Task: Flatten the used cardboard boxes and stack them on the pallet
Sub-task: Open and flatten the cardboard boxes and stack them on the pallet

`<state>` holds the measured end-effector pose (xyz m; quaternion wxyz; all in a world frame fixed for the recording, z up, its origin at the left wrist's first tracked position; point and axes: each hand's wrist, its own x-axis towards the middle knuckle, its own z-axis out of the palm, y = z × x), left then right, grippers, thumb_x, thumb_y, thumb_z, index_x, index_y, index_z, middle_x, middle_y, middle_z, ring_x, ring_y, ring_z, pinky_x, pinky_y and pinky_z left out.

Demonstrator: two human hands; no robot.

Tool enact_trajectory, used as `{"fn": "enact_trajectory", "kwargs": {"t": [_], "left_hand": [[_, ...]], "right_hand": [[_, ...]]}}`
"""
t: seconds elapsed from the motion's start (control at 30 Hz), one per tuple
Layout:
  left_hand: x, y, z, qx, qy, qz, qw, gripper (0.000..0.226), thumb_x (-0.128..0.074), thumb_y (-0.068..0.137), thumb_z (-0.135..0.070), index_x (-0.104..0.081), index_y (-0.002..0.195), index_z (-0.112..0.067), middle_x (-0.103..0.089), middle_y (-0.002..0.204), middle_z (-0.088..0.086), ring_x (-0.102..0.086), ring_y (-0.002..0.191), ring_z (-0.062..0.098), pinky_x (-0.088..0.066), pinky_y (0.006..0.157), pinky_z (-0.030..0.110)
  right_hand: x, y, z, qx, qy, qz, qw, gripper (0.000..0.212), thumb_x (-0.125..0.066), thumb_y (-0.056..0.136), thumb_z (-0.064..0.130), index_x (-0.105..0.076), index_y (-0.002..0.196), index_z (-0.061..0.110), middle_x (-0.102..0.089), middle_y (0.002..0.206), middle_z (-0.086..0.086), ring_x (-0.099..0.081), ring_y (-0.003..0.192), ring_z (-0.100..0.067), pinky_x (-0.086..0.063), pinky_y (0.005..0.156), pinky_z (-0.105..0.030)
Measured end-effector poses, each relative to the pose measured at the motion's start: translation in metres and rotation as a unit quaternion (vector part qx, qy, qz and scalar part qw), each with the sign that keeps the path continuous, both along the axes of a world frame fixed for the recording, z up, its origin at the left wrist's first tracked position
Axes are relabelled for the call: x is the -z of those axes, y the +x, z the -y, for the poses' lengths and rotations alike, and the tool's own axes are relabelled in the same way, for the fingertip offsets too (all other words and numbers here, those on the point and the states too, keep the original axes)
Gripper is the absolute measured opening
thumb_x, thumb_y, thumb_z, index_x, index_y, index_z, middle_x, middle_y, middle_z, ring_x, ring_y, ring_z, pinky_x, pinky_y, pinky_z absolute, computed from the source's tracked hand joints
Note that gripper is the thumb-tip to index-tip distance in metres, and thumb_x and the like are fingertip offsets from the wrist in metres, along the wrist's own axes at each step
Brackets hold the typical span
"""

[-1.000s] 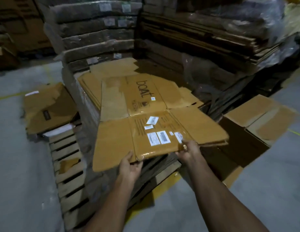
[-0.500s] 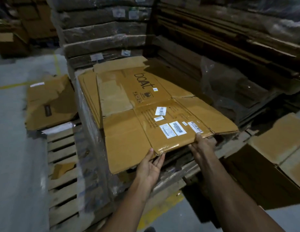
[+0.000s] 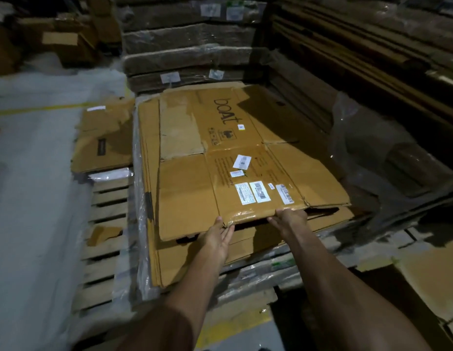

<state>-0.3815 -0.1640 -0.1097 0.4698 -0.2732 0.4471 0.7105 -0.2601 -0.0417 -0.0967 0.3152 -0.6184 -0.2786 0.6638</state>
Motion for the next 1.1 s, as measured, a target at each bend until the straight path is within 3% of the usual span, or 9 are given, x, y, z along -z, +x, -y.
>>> {"fn": "enact_trajectory", "kwargs": {"t": [0.07,0.23,0.37,0.43,0.5,0.6,0.77,0.9,1.1], "left_hand": [[0.001,0.011,-0.004,-0.003,-0.043,-0.025,0.999,0.037,-0.065,0.092,-0.003,-0.056,0.127,0.005,-0.065,0.123,0.021,-0.069,0.093,0.026,-0.06,0.075,0.031],[0.0,0.033,-0.017,0.016,-0.148,-0.078,0.986,0.032,-0.056,0.099,-0.005,-0.058,0.131,0.003,-0.061,0.131,0.023,-0.063,0.119,0.03,-0.049,0.104,0.035],[0.011,0.044,-0.016,0.089,-0.242,-0.197,0.946,0.02,-0.063,0.095,-0.003,-0.064,0.113,0.006,-0.071,0.11,0.019,-0.072,0.091,0.025,-0.059,0.072,0.026],[0.02,0.049,-0.017,0.16,-0.305,-0.291,0.893,0.014,-0.068,0.093,-0.012,-0.069,0.103,-0.002,-0.073,0.093,0.012,-0.072,0.076,0.02,-0.059,0.061,0.026],[0.023,0.057,-0.02,0.245,-0.335,-0.37,0.831,0.011,-0.066,0.093,-0.019,-0.072,0.092,-0.009,-0.073,0.082,0.008,-0.072,0.075,0.023,-0.062,0.068,0.033],[0.018,0.077,-0.03,0.386,-0.334,-0.5,0.7,0.014,-0.059,0.092,-0.025,-0.071,0.089,-0.019,-0.072,0.09,0.001,-0.066,0.087,0.023,-0.049,0.068,0.027],[0.014,0.114,-0.055,0.512,-0.223,-0.66,0.502,0.024,-0.053,0.097,-0.026,-0.065,0.116,-0.017,-0.069,0.113,0.006,-0.062,0.107,0.029,-0.045,0.078,0.031],[0.015,0.149,-0.08,0.566,-0.107,-0.739,0.35,0.022,-0.052,0.097,-0.028,-0.062,0.111,-0.014,-0.068,0.111,0.011,-0.062,0.104,0.032,-0.046,0.077,0.036],[0.005,0.231,-0.125,0.61,0.051,-0.766,0.194,0.044,-0.044,0.101,-0.041,-0.057,0.124,-0.007,-0.064,0.121,0.015,-0.059,0.115,0.035,-0.049,0.092,0.042]], "right_hand": [[0.01,0.006,-0.007,0.002,-0.015,0.031,0.999,0.035,-0.063,0.089,-0.013,-0.053,0.118,0.005,-0.061,0.102,-0.017,-0.067,0.083,-0.031,-0.059,0.088,-0.041],[0.04,0.015,-0.02,-0.017,-0.023,0.066,0.997,0.018,-0.072,0.086,-0.004,-0.058,0.097,0.0,-0.064,0.081,-0.016,-0.071,0.07,-0.029,-0.063,0.078,-0.04],[0.065,0.021,-0.03,-0.032,-0.011,0.108,0.994,0.014,-0.073,0.088,0.007,-0.063,0.083,-0.002,-0.071,0.078,-0.019,-0.073,0.067,-0.03,-0.063,0.071,-0.043],[0.082,0.025,-0.039,-0.047,0.0,0.129,0.99,0.01,-0.071,0.082,0.006,-0.068,0.09,0.0,-0.072,0.079,-0.016,-0.072,0.07,-0.032,-0.063,0.071,-0.046],[0.114,0.028,-0.05,-0.06,0.006,0.133,0.989,0.01,-0.064,0.077,0.006,-0.069,0.086,0.006,-0.073,0.08,-0.014,-0.072,0.076,-0.034,-0.062,0.074,-0.048],[0.087,0.047,-0.029,-0.059,0.042,0.163,0.984,0.013,-0.056,0.079,0.015,-0.066,0.088,0.014,-0.071,0.091,-0.01,-0.069,0.092,-0.033,-0.058,0.087,-0.048],[0.057,0.113,0.009,-0.044,0.119,0.236,0.963,0.029,-0.06,0.096,0.023,-0.06,0.124,0.017,-0.064,0.119,-0.009,-0.059,0.112,-0.027,-0.048,0.098,-0.038],[0.045,0.188,0.042,0.0,0.105,0.337,0.936,0.055,-0.058,0.099,0.039,-0.046,0.146,0.015,-0.048,0.146,-0.009,-0.045,0.133,-0.03,-0.041,0.109,-0.045],[0.03,0.294,0.079,0.104,0.074,0.473,0.872,0.072,-0.053,0.098,0.054,-0.032,0.154,0.013,-0.035,0.157,-0.008,-0.03,0.145,-0.03,-0.034,0.114,-0.045]]}}
